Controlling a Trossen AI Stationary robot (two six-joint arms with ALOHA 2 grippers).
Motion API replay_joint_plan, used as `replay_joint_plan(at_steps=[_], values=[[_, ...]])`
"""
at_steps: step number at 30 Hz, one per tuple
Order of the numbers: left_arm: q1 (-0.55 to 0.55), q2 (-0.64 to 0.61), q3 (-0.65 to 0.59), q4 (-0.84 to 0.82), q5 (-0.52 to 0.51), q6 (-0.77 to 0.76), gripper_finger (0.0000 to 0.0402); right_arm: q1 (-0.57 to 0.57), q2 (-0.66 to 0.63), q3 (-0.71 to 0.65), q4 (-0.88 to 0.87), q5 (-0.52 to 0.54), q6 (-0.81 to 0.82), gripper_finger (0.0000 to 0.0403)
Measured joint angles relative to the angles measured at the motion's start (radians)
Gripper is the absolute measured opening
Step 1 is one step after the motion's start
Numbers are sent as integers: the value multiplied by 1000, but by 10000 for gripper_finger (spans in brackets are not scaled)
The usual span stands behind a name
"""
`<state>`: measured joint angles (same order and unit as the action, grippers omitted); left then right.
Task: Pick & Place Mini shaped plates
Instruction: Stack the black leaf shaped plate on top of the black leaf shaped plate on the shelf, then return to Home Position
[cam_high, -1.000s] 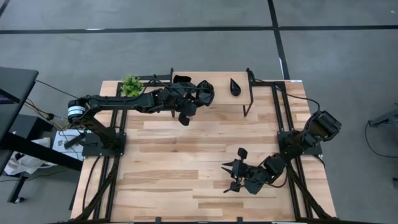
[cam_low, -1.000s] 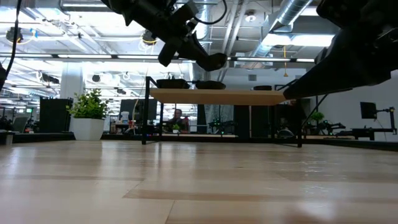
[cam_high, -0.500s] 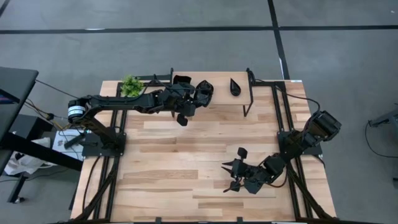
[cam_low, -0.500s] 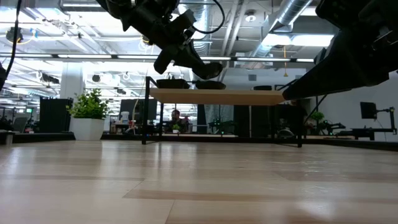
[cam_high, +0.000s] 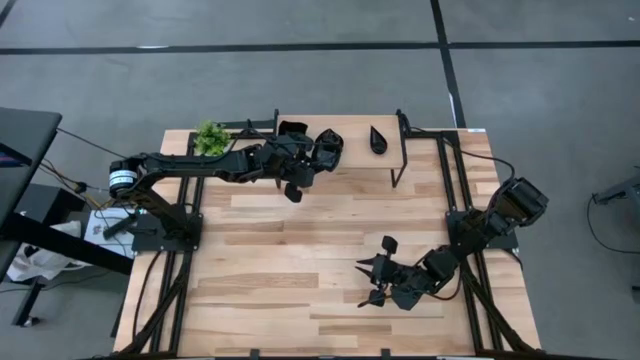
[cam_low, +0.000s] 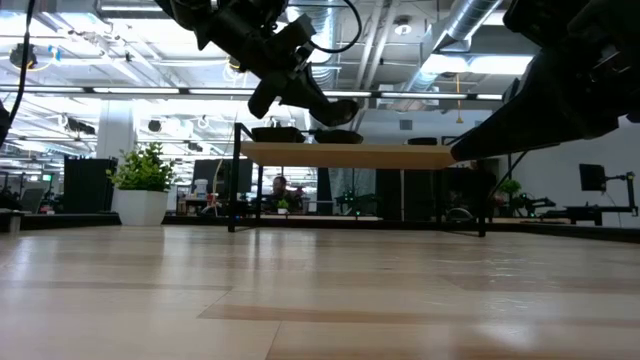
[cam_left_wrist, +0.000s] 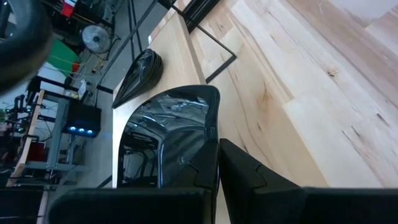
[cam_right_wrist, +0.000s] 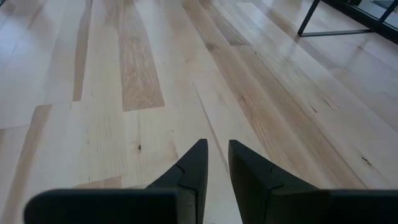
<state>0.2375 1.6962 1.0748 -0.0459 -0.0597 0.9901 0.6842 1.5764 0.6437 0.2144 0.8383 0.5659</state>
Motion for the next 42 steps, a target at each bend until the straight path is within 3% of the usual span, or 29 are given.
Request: replay_joint_plan(at_steps=[15, 21, 26, 32, 42], values=[[0, 0, 0, 6, 0, 0, 19, 0, 0, 0, 4, 0, 0, 59], [14, 0, 7, 38, -93, 46, 52, -5, 0, 0, 3, 0, 1, 59], [24, -2, 26, 52, -94, 53, 80, -6, 0, 0, 4, 0, 1, 59], [36, -2, 29, 69, -98, 52, 86, -6, 0, 0, 4, 0, 2, 59], [-2, -2, 29, 70, -106, -65, 86, -6, 0, 0, 4, -3, 3, 59]])
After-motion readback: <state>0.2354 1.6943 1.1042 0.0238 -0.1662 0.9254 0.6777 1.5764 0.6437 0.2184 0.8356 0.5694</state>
